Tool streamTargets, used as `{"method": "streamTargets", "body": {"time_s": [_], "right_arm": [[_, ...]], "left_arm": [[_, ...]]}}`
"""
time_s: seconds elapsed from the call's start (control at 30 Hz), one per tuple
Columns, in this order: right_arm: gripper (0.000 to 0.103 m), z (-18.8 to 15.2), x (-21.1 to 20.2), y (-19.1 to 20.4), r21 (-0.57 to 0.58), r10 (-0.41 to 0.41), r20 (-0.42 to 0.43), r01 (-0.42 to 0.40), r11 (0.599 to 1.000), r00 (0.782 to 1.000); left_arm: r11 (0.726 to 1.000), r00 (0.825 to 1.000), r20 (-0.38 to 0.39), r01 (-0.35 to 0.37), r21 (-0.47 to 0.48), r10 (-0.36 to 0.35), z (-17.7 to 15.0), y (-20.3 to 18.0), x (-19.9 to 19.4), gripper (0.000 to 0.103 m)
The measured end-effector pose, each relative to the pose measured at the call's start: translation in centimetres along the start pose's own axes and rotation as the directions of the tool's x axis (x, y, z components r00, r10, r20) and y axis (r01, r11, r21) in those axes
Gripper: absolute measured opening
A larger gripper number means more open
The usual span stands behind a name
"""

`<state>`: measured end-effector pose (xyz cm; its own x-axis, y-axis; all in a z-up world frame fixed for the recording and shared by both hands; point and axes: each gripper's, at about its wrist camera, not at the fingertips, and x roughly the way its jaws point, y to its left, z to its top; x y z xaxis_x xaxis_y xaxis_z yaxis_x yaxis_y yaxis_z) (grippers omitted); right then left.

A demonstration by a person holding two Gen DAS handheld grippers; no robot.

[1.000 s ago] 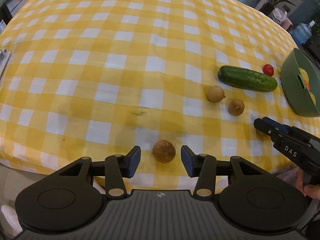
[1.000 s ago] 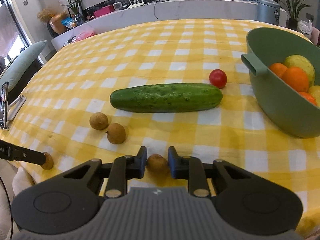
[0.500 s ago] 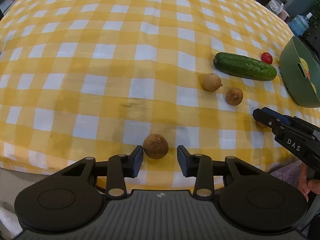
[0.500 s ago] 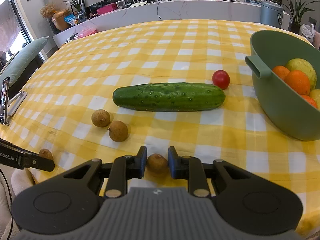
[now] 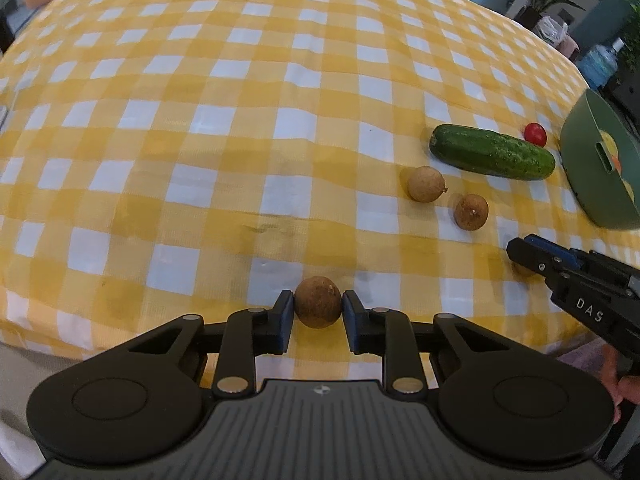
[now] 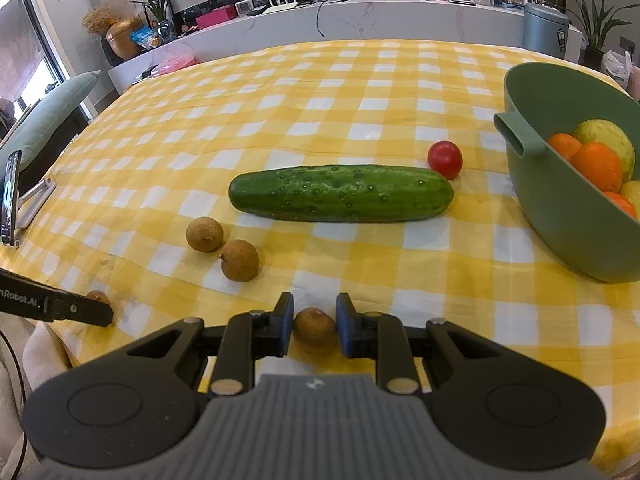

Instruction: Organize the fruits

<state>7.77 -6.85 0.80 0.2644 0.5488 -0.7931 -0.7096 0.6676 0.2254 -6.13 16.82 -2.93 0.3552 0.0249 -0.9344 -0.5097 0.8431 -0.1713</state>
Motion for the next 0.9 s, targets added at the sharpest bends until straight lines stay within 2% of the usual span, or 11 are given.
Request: {"method": "streamTargets", "body": {"time_s": [0.07, 0.2, 0.3, 0.4, 0.5, 0.63, 0.73, 0.83, 0.87, 0.9], "right_arm": [[0.019, 0.0, -0.1, 0.1, -0.007, 0.004, 0.003, -0.004, 1.000, 1.000], [0.019, 0.0, -0.6, 0.1, -0.009, 0.020, 0.030, -0.019, 1.000, 0.999], [0.019, 0.2, -1.3, -0.2, 0.011, 0.038, 0.064, -0.039, 0.999, 0.997], [0.019, 0.4, -2.4, -1.0, 0.057, 0.053, 0.134, -0.061, 0.997, 0.990], [0.019, 0.7, -3.9, -2.2, 0.108, 0.077, 0.224, -0.104, 0.989, 0.971], [0.019, 1.0, -5.5, -3.5, 0.159, 0.066, 0.316, -0.122, 0.980, 0.946], [0.019, 1.1, -7.2, -5.0, 0.207, 0.064, 0.396, -0.156, 0.966, 0.916], [0.019, 1.0, -9.0, -7.1, 0.285, 0.048, 0.487, -0.211, 0.935, 0.872], [0.019, 1.1, -9.4, -7.9, 0.316, 0.039, 0.510, -0.229, 0.921, 0.859], [0.019, 1.0, -9.9, -9.0, 0.360, 0.028, 0.535, -0.257, 0.897, 0.844]], "left_arm": [[0.999, 1.000, 0.022, 0.007, 0.035, -0.008, -0.1, -0.5, -0.3, 0.029], [0.994, 0.993, 0.078, 0.089, 0.068, -0.094, 0.0, -1.4, -1.0, 0.029], [0.982, 0.976, 0.145, 0.148, 0.116, -0.164, -0.1, -2.6, -1.6, 0.029], [0.972, 0.954, 0.214, 0.182, 0.145, -0.211, -0.2, -3.7, -2.1, 0.029], [0.964, 0.930, 0.278, 0.193, 0.184, -0.240, -0.2, -5.0, -2.4, 0.029], [0.942, 0.882, 0.347, 0.251, 0.225, -0.318, -0.3, -6.3, -2.9, 0.029], [0.929, 0.854, 0.378, 0.284, 0.238, -0.358, 0.0, -7.1, -3.0, 0.029], [0.917, 0.830, 0.398, 0.319, 0.238, -0.392, 0.6, -7.8, -3.1, 0.029], [0.912, 0.827, 0.393, 0.327, 0.248, -0.403, 0.8, -8.2, -3.1, 0.029], [0.907, 0.831, 0.375, 0.329, 0.264, -0.411, 0.8, -8.6, -3.2, 0.029]]}}
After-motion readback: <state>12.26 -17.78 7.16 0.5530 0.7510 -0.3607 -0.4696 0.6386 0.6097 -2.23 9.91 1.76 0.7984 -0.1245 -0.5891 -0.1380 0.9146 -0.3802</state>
